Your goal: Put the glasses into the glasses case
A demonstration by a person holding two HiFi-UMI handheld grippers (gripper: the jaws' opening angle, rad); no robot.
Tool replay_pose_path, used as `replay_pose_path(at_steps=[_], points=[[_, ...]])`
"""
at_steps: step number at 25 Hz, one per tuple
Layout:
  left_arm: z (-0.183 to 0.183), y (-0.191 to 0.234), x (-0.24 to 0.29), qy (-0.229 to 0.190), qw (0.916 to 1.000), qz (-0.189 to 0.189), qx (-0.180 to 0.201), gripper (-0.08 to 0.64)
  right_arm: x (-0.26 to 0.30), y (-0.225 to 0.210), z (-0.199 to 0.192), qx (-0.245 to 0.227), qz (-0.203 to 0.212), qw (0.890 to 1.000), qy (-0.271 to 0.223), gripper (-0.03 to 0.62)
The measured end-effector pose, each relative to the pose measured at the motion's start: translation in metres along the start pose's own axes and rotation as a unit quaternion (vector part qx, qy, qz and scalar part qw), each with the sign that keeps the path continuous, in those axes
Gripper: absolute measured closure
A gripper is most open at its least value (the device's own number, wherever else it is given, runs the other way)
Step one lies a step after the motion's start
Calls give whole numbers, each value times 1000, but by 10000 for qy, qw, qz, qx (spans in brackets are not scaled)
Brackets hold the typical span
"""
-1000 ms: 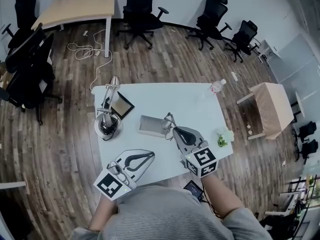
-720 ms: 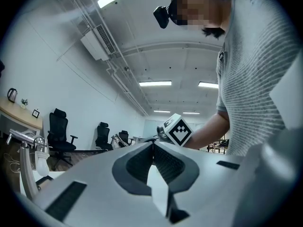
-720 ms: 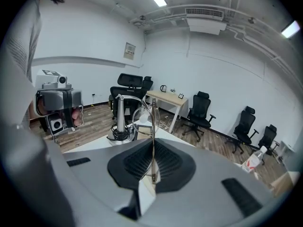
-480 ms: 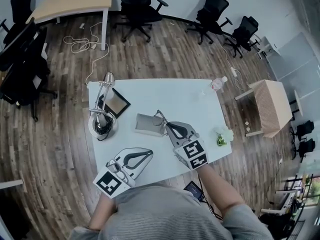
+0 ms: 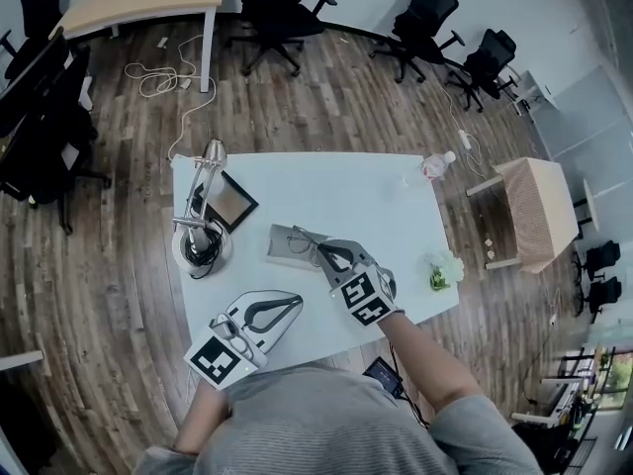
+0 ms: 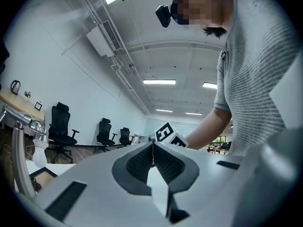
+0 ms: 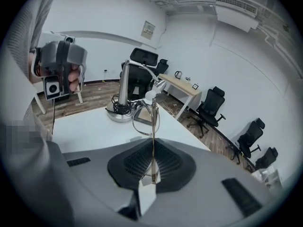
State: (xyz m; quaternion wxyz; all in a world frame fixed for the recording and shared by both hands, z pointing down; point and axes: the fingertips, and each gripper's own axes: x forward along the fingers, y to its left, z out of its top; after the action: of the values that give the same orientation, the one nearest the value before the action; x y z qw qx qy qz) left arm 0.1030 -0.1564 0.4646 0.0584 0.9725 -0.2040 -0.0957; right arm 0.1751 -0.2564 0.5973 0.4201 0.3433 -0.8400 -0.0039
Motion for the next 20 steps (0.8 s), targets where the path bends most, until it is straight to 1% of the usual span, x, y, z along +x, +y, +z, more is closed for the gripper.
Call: replay_pose_path(at_steps=[5,14,17,20], points=[[-10,1,-2,103,9997,43,-199,546,20,6,-10,-290,104,9993,230,572],[-20,7,0,162,9996,50,-220,546,46,5,-42,-733,194,9948,676,572],[-23,8,-1,238,9996,23,-161,546,55,7,-49,-993,222,9918,772,572],[-25,8,-1,287,9994,17,-198,546,66,12,-57,-1416,254,9856,889,572]])
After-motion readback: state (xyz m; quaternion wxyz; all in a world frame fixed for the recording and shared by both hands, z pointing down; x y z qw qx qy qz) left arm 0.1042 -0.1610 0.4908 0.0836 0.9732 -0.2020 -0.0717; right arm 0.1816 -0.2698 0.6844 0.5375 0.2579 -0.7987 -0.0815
